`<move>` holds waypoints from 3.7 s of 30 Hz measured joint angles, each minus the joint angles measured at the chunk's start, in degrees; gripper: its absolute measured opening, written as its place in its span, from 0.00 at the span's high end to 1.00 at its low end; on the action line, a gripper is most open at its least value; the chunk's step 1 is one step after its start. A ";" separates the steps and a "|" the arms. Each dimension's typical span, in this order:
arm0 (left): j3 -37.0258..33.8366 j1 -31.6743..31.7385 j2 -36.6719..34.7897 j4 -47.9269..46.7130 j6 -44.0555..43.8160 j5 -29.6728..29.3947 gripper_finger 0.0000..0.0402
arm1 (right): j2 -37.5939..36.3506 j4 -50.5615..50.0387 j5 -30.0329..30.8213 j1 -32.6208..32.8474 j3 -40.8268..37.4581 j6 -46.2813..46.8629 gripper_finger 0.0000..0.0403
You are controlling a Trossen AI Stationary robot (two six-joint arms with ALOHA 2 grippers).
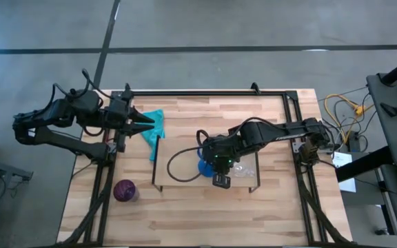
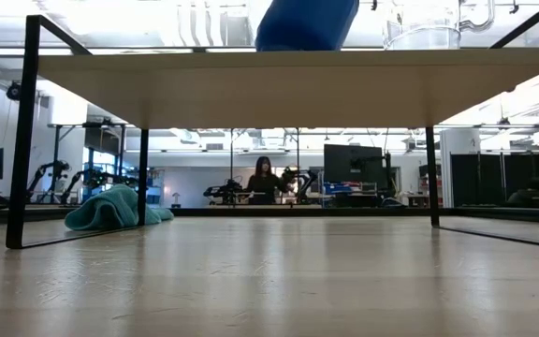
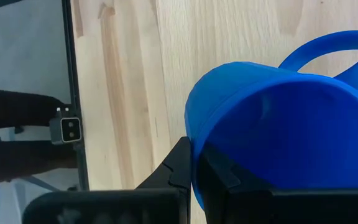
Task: Stack small to large cups/mugs on shelf
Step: Put the blue mug on the shelf
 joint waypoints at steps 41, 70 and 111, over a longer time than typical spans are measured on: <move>0.00 -0.02 1.66 0.01 0.00 -0.02 0.84 | -0.07 -4.98 3.35 0.66 -0.83 -9.96 0.97; 0.33 -0.01 2.82 0.06 -0.13 -0.02 0.84 | 0.07 -6.90 6.49 2.51 0.83 -18.82 0.97; 0.50 0.00 2.75 1.79 0.07 -0.02 0.84 | 0.04 -5.92 3.03 1.77 -0.63 -19.30 0.97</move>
